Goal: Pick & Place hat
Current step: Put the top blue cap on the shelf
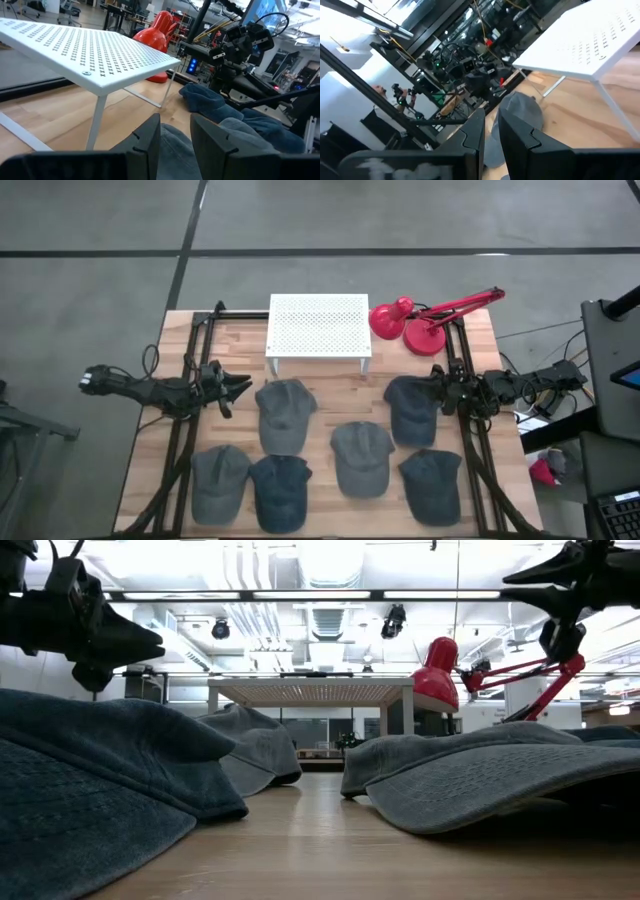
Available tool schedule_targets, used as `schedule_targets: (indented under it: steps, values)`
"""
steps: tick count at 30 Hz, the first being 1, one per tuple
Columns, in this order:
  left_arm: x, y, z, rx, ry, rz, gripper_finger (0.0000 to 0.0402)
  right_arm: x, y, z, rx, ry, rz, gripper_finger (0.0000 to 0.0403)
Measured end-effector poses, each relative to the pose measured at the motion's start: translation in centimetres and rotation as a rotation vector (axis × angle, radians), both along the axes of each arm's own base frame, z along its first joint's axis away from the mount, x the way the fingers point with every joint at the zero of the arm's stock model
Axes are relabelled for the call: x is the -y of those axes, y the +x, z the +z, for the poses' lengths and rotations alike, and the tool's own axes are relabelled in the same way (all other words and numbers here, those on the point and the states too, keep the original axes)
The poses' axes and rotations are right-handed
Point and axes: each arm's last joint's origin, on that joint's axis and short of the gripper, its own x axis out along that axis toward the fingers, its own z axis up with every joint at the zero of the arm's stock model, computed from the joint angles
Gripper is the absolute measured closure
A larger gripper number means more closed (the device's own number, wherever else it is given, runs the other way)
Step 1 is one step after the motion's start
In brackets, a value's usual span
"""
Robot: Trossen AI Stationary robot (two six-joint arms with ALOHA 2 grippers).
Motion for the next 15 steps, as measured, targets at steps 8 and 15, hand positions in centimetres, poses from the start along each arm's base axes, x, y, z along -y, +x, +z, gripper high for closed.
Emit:
schedule_targets:
  steps: [8, 15]
  values:
    - [0.0, 0.0, 0.0, 0.019, -0.046, 0.004, 0.0293, 0.0, -0.2, 4.5, -0.355, 0.049, 0.015, 0.0351]
    - [0.0, 0.0, 0.0, 0.023, -0.052, 0.005, 0.0293, -0.7, 0.4, 7.2, -0.983, 0.230, -0.031, 0.0351]
